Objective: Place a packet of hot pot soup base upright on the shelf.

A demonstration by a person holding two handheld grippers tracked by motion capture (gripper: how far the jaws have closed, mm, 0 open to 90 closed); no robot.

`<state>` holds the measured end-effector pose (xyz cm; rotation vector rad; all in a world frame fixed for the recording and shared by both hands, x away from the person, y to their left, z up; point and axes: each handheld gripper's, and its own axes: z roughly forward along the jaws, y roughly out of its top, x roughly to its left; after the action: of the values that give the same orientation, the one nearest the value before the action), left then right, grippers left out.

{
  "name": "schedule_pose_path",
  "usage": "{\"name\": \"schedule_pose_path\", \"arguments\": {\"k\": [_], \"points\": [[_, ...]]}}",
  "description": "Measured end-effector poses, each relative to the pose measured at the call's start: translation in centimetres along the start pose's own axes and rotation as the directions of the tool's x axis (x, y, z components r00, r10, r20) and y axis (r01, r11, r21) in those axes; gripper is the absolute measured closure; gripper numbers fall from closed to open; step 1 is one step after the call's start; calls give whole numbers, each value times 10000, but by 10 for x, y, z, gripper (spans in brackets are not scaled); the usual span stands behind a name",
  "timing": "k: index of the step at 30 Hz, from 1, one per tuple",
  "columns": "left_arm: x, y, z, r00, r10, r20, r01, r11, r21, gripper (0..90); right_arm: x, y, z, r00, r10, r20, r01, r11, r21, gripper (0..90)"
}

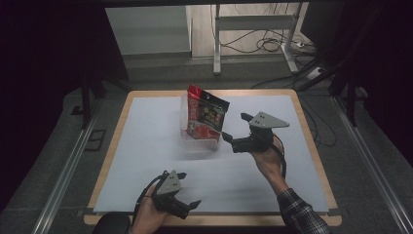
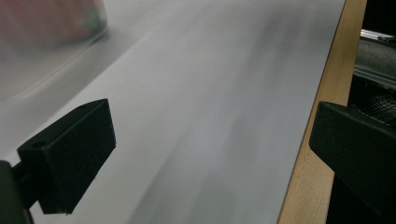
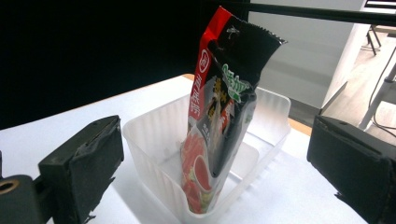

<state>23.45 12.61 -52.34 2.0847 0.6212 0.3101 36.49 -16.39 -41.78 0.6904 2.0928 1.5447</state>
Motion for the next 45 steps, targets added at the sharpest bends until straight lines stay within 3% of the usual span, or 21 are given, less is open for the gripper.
{"name": "schedule_pose_path", "arguments": {"k": [21,45], "points": [[0,0,0,10000,-3,-57,3,10000,7,2,5,-16,-26,9994,187,279,-185,9998,-97,0],[0,0,0,10000,0,-92,0,10000,-4,1,2,-37,-70,9960,504,742,-495,9987,-140,0]]}}
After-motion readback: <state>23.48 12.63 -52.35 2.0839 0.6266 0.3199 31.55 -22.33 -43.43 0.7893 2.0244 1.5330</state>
